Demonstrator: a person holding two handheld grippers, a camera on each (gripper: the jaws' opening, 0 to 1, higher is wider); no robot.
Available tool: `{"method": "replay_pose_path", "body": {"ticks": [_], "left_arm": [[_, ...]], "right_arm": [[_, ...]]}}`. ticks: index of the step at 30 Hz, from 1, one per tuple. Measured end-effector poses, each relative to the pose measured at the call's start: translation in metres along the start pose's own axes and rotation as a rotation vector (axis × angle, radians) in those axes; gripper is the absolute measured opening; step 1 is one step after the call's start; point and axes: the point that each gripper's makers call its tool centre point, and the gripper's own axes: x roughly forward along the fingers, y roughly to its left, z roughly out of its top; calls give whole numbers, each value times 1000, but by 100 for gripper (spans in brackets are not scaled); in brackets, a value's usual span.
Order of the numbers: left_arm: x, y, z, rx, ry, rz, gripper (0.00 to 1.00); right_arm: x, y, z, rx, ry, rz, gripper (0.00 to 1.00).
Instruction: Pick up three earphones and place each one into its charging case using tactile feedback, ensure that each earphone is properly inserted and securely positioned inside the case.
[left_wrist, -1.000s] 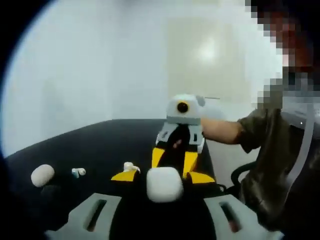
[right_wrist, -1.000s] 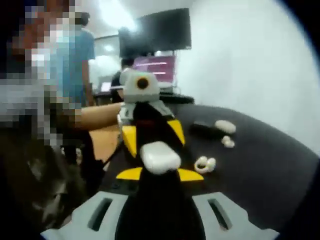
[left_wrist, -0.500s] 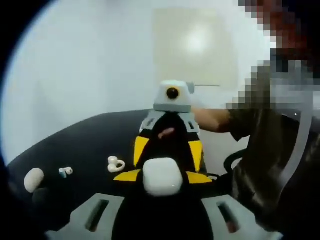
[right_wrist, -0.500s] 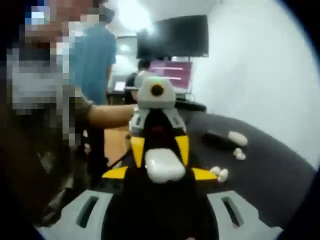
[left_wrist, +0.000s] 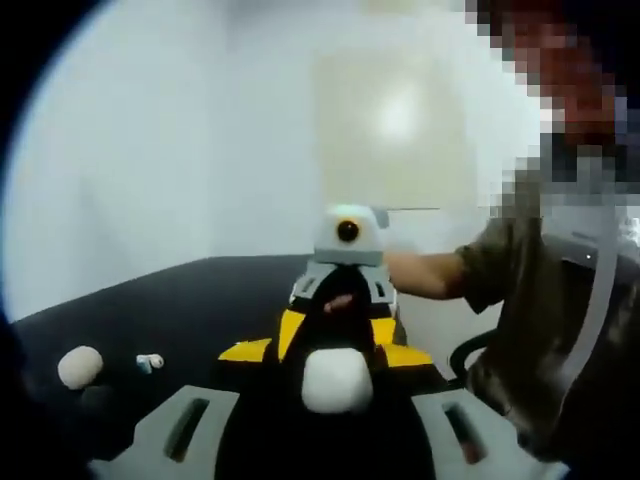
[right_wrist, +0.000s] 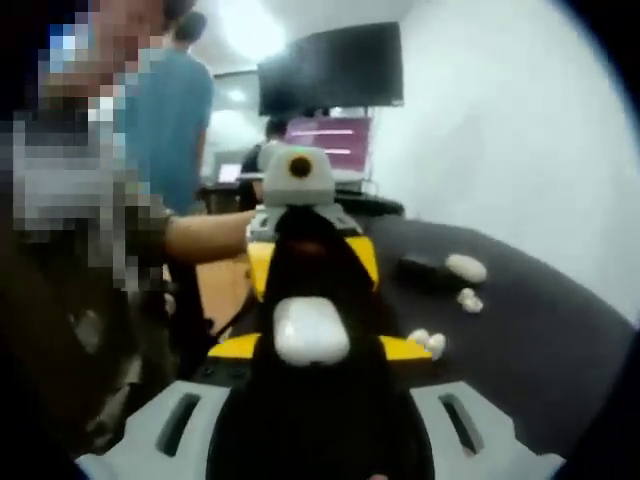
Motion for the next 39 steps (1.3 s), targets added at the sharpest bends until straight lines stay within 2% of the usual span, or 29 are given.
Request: {"method": "replay_pose_path", "body": {"ticks": [2,3,5,10,12,15,17,18,19,20,24,27,30,36,39], "left_arm": [[-3,0,6,19,-34,5,38],[-6,-1,16,23,-87,3,37],[-11,6,23,-5,-136,34,36],[-13,9,25,-11,-147,42,36],[-13,8,25,-4,-149,43,36],[-15,10,30,0,-176,50,36],[-16,11,32,3,-191,60,36],[-17,12,34,6,-199,63,35],[-17,12,34,8,-203,65,35],[-17,14,35,8,-206,68,35],[-18,16,35,6,-206,72,35],[-19,18,34,21,-207,92,33],[-20,20,35,26,-208,96,33],[-27,22,43,27,-260,119,33],[-32,24,47,21,-288,127,32]], "right_arm": [[2,-3,2,-5,4,-18,45],[4,-3,2,1,8,-20,43],[7,-2,1,16,19,-13,40],[12,-2,2,25,24,-10,40],[15,-1,5,58,19,-2,40],[21,2,6,74,22,12,40],[26,6,-4,90,63,26,38],[29,-1,-2,88,26,-28,35],[26,-1,0,53,39,-26,35],[24,1,1,71,39,-20,35],[23,6,-1,44,41,-44,35],[22,4,-1,6,37,-57,35],[18,3,2,-97,27,-82,35],[9,1,10,-227,23,-144,35],[-2,-9,21,-303,10,-237,35]]}}
